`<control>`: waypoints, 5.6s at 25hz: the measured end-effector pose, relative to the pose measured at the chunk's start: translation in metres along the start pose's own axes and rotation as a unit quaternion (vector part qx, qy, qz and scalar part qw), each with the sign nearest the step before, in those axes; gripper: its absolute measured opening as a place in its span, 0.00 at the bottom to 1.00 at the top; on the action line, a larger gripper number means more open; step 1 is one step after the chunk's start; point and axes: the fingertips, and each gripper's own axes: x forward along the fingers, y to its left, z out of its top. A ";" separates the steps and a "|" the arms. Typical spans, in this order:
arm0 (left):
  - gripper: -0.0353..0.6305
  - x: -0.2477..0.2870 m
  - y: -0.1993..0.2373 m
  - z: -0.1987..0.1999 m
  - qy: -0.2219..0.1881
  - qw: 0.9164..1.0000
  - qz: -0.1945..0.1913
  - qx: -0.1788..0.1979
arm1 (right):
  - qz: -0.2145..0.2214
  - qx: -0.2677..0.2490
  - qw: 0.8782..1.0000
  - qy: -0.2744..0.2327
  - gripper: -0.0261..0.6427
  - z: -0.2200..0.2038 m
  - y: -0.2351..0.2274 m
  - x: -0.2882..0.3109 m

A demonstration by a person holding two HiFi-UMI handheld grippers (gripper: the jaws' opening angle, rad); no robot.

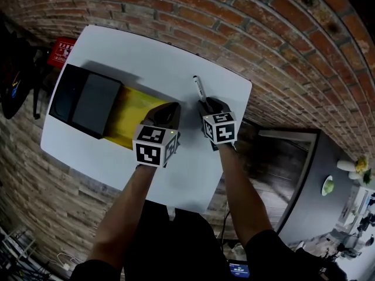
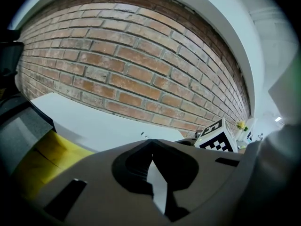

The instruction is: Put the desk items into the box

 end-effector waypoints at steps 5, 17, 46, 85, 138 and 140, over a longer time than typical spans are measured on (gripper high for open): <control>0.07 -0.003 0.007 -0.002 -0.002 1.000 0.006 -0.009 | -0.008 0.000 1.000 0.010 0.18 -0.005 -0.002 0.003; 0.07 -0.023 0.015 -0.004 -0.014 1.000 0.017 -0.016 | -0.002 0.003 1.000 -0.012 0.15 0.006 0.007 -0.007; 0.07 -0.160 0.086 -0.027 -0.067 0.983 0.161 -0.061 | 0.163 -0.071 0.978 -0.106 0.15 0.086 0.174 -0.055; 0.07 -0.198 0.128 -0.075 -0.054 0.975 0.193 -0.091 | 0.160 -0.313 0.930 0.108 0.15 -0.005 0.263 0.008; 0.07 -0.248 -0.017 -0.074 -0.084 0.978 0.188 -0.024 | 0.210 -0.115 0.965 -0.104 0.11 0.027 0.226 -0.166; 0.07 -0.256 -0.034 -0.078 -0.086 0.978 0.187 -0.021 | 0.212 -0.109 0.964 -0.116 0.10 0.024 0.223 -0.186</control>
